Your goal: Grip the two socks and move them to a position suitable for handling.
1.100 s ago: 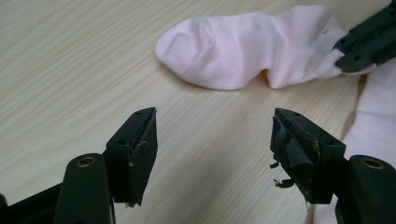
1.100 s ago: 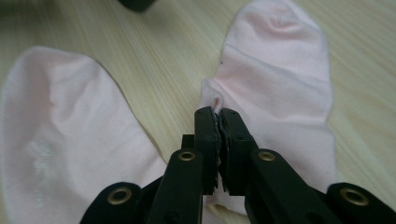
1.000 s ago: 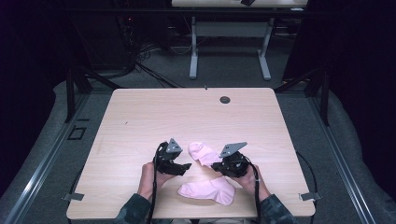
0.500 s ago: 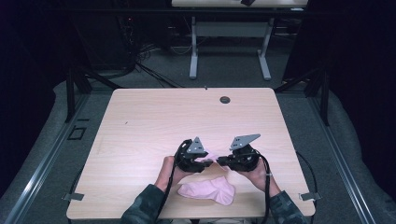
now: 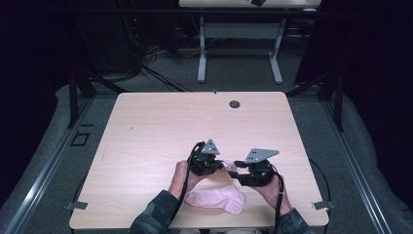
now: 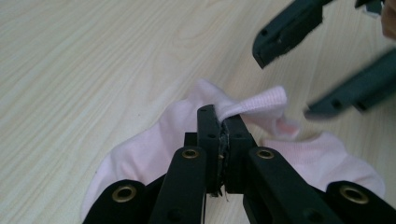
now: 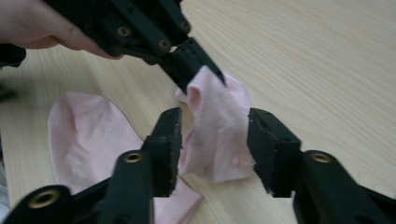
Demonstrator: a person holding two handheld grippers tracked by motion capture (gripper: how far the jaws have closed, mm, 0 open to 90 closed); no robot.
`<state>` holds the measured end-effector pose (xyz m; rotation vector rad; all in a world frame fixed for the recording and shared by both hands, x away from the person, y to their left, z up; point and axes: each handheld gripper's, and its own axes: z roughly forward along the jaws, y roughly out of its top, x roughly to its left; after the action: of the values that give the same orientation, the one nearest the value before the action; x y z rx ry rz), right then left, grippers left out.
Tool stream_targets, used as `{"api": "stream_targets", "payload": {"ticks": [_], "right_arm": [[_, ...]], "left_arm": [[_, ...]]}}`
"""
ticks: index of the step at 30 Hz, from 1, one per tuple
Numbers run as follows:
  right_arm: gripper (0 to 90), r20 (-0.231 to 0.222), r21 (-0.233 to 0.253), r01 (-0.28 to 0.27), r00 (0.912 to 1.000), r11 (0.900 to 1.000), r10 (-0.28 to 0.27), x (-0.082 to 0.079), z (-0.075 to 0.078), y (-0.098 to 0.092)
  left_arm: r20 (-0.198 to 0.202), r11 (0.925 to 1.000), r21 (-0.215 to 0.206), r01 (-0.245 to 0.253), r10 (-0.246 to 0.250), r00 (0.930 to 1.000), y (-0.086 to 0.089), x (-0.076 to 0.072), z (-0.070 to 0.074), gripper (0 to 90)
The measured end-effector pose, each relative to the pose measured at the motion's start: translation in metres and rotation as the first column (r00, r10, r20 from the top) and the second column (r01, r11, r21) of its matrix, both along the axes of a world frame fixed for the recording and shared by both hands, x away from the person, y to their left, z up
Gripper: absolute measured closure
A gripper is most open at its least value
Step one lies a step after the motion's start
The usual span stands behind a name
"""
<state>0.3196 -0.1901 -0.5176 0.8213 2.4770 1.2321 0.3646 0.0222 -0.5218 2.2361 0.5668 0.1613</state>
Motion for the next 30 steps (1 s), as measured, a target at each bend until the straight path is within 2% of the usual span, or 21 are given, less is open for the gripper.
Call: {"api": "stream_targets", "payload": {"ticks": [2, 3, 5, 6, 7, 8, 9, 11, 13, 17, 18, 19, 20, 22, 23, 26, 27, 28, 29, 30], "right_arm": [[50.0, 0.045, -0.014, 0.011, 0.9989, 1.0, -0.011, -0.006, 0.0, 0.005], [50.4, 0.064, -0.023, 0.019, 0.9978, 1.0, -0.018, -0.008, 0.0, 0.009], [53.5, 0.083, -0.04, 0.03, 0.9962, 0.999, -0.027, -0.007, -0.001, 0.013], [62.5, 0.088, -0.039, 0.036, 0.9956, 0.999, -0.033, -0.006, -0.001, 0.015], [62.5, 0.088, -0.039, 0.036, 0.9956, 0.999, -0.033, -0.006, -0.001, 0.015], [67.5, 0.09, -0.035, 0.037, 0.9954, 0.999, -0.033, -0.005, -0.001, 0.014], [75.4, 0.076, -0.013, 0.03, 0.9967, 0.999, -0.029, -0.002, -0.001, 0.013], [84.8, 0.066, 0.023, 0.005, 0.9978, 1.0, -0.006, 0.002, -0.001, 0.012], [85.4, 0.061, 0.029, 0.0, 0.9982, 1.0, -0.001, 0.003, 0.0, 0.013], [86.4, 0.038, 0.077, -0.013, 0.9992, 0.997, 0.01, 0.004, 0.01, 0.013], [86.4, 0.038, 0.077, -0.013, 0.9992, 0.997, 0.01, 0.004, 0.01, 0.013], [86.4, 0.033, 0.085, -0.021, 0.9993, 0.996, 0.018, 0.004, 0.013, 0.013], [86.4, 0.032, 0.088, -0.023, 0.9993, 0.996, 0.021, 0.003, 0.017, 0.013], [86.4, 0.024, 0.099, -0.035, 0.9992, 0.994, 0.033, 0.003, 0.021, 0.013], [86.4, 0.026, 0.103, -0.036, 0.9991, 0.994, 0.034, 0.002, 0.023, 0.013], [86.4, 0.014, 0.095, -0.043, 0.999, 0.995, 0.042, 0.003, 0.024, 0.013], [86.3, 0.008, 0.098, -0.043, 0.9991, 0.994, 0.042, 0.003, 0.024, 0.014], [86.4, 0.006, 0.092, -0.044, 0.999, 0.995, 0.044, 0.003, 0.023, 0.014], [86.3, 0.003, 0.1, -0.042, 0.9991, 0.994, 0.042, 0.003, 0.022, 0.013], [86.3, 0.003, 0.1, -0.042, 0.9991, 0.994, 0.042, 0.003, 0.022, 0.013]], "left_arm": [[0.002, 1.0, 0.005, -0.004, 0.004, 1.0, -0.002, 0.001, 0.002, 88.5], [-0.01, 1.0, 0.0, -0.001, 0.001, 0.9999, -0.003, 0.001, 0.002, 88.5], [-0.008, 1.0, 0.001, 0.004, -0.004, 1.0, -0.004, 0.001, 0.003, 88.5], [-0.011, 0.9999, 0.002, 0.011, -0.011, 0.9999, -0.004, 0.001, 0.003, 88.4], [-0.011, 0.9999, 0.002, 0.011, -0.011, 0.9999, -0.004, 0.001, 0.003, 88.4], [-0.011, 0.9998, 0.005, 0.019, -0.019, 0.9998, -0.003, 0.001, 0.003, 88.4], [-0.007, 0.9998, 0.009, 0.019, -0.019, 0.9998, -0.002, 0.0, 0.003, 88.3], [-0.007, 0.9997, 0.0, 0.026, -0.026, 0.9996, 0.001, 0.0, 0.003, 87.9], [-0.006, 0.9997, -0.002, 0.024, -0.025, 0.9997, 0.004, 0.0, 0.004, 87.3], [0.003, 0.9996, -0.013, 0.024, -0.024, 0.9997, 0.015, -0.004, 0.002, 66.6], [0.012, 0.9999, -0.01, 0.012, -0.011, 0.9999, 0.018, -0.007, -0.001, 66.6], [0.013, 0.9999, 0.011, 0.006, -0.006, 0.9999, 0.022, -0.008, -0.006, 61.6], [0.008, 0.9999, 0.015, 0.007, -0.007, 0.9999, 0.026, -0.008, -0.01, 55.4], [-0.003, 0.9993, 0.031, -0.022, 0.022, 0.9998, 0.034, -0.006, -0.022, 53.4], [-0.01, 0.9995, 0.027, -0.019, 0.019, 0.9998, 0.037, -0.005, -0.027, 52.4], [0.002, 0.9988, 0.031, -0.037, 0.037, 0.9993, 0.044, 0.0, -0.034, 57.0], [0.021, 0.9977, 0.039, -0.055, 0.054, 0.9983, 0.043, 0.001, -0.035, 60.3], [0.027, 0.9978, 0.042, -0.052, 0.051, 0.9983, 0.043, 0.001, -0.035, 63.8], [0.019, 0.9981, 0.052, -0.032, 0.031, 0.9993, 0.042, 0.002, -0.035, 72.1], [0.025, 0.9969, 0.07, -0.036, 0.034, 0.9991, 0.041, 0.002, -0.036, 72.1]]}}
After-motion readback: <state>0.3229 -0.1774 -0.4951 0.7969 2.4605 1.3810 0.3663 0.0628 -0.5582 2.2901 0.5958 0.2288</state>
